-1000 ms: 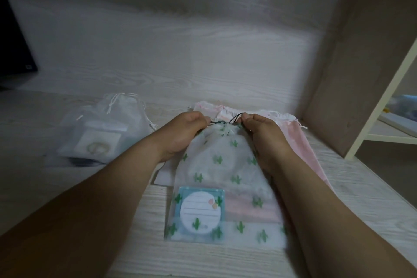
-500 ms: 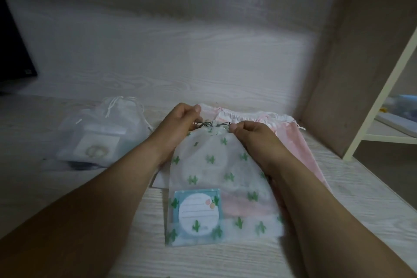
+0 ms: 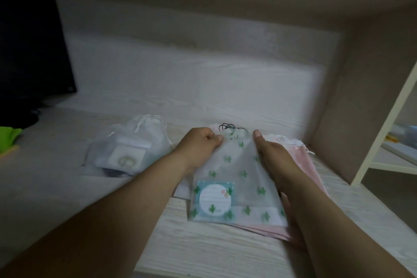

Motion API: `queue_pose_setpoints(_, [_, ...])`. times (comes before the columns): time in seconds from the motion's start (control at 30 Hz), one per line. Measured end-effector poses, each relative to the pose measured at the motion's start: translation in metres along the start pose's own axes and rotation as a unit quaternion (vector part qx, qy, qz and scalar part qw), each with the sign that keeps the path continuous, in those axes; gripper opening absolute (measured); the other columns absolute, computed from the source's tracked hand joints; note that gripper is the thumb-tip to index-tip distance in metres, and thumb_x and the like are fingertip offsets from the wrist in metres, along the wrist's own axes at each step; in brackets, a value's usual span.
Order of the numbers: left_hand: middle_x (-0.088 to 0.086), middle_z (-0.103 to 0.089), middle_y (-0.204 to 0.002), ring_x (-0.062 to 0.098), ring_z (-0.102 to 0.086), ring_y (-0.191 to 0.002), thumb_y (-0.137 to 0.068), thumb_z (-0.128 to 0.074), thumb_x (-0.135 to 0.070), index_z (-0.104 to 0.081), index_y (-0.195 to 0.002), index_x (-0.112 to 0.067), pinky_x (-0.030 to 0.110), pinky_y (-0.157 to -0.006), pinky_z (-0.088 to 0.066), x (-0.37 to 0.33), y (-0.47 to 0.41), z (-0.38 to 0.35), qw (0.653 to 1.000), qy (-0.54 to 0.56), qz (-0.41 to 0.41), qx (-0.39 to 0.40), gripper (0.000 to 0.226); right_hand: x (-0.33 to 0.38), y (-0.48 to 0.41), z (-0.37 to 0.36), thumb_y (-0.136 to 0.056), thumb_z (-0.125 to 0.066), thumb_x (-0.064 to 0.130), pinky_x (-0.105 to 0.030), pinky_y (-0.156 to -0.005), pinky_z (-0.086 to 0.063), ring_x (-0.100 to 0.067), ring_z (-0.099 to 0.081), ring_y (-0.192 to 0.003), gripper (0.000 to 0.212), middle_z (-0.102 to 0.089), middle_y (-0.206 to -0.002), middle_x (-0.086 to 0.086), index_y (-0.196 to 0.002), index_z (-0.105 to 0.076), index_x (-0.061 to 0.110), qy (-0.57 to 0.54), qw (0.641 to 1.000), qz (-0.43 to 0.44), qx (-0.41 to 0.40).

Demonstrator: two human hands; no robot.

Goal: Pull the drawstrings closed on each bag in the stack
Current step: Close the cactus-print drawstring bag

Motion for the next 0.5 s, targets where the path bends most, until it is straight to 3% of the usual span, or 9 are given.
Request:
queue_pose_setpoints(0.1, [0.006,-0.060,-0.072,0.020,-0.055,-0.068,-0.096,-0.067,-0.040,-0.063,-0.074,-0.015,0.029,-0.065,-0.042,0.000,0.006,0.017,0.996,0.082,0.031,-0.037,0.034,0.009,0.002,-0.006,-0.080,-0.073,0.064,-0.061,-0.089,-0.059,-0.041,-0.076,-0.089,0.070,-0.077,-0.099,-0.026,-0.098,-0.074,-0.003,-0.019,0.998,-0.014,0.059])
queue_pose_setpoints(0.17, [0.012,-0.076,-0.092,0.030,-0.073,-0.088,-0.096,-0.068,-0.042,-0.074,-0.089,-0.007,0.037,-0.081,-0.057,0.003,0.016,0.025,0.986,0.147,0.070,-0.026,0.036,0.019,0.004,-0.006,-0.081,-0.073,0.063,-0.054,-0.075,-0.060,-0.032,-0.067,-0.069,0.066,-0.075,-0.082,-0.024,-0.080,-0.069,-0.002,0.010,0.999,0.013,0.031])
queue_pose_setpoints(0.2, [0.015,-0.078,-0.101,0.035,-0.074,-0.098,-0.097,-0.068,-0.042,-0.076,-0.101,-0.004,0.042,-0.090,-0.058,0.004,0.024,0.026,0.980,0.179,0.090,-0.002,0.039,0.026,0.008,-0.007,-0.089,-0.070,0.059,-0.044,-0.066,-0.054,-0.027,-0.060,-0.064,0.057,-0.070,-0.071,-0.019,-0.072,-0.066,0.004,0.022,0.999,0.024,0.019])
queue_pose_setpoints(0.27, [0.018,-0.077,-0.109,0.038,-0.072,-0.106,-0.099,-0.066,-0.039,-0.075,-0.113,-0.003,0.048,-0.097,-0.055,0.009,0.041,0.029,0.971,0.214,0.103,0.041,0.039,0.042,0.019,-0.015,-0.098,-0.064,0.052,-0.035,-0.065,-0.047,-0.023,-0.056,-0.063,0.055,-0.062,-0.069,-0.015,-0.073,-0.063,0.002,0.015,0.999,0.045,0.008])
queue_pose_setpoints(0.37, [0.021,-0.076,-0.107,0.036,-0.072,-0.101,-0.099,-0.066,-0.030,-0.075,-0.107,-0.004,0.050,-0.098,-0.053,0.021,0.051,0.060,0.971,0.231,0.063,-0.007,0.029,0.054,0.033,-0.044,-0.100,-0.061,0.050,-0.035,-0.073,-0.050,-0.026,-0.063,-0.071,0.056,-0.069,-0.081,-0.018,-0.090,-0.069,-0.004,-0.058,0.996,0.028,0.061])
queue_pose_setpoints(0.5, [0.022,-0.076,-0.094,0.028,-0.067,-0.082,-0.079,-0.073,-0.051,-0.074,-0.088,-0.006,0.053,-0.086,-0.058,0.032,0.045,0.132,0.978,0.178,0.036,-0.106,0.046,0.074,0.040,-0.105,-0.099,-0.066,0.036,-0.039,-0.076,-0.039,-0.029,-0.050,-0.079,0.026,-0.054,-0.087,-0.016,-0.092,-0.064,0.011,-0.085,0.987,0.016,0.139])
Point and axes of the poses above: each hand's wrist, its own y-axis away from the middle knuckle, its own z-axis out of the back of the hand, x = y × z, the point moved 7 cm from there along -y, towards the middle knuckle
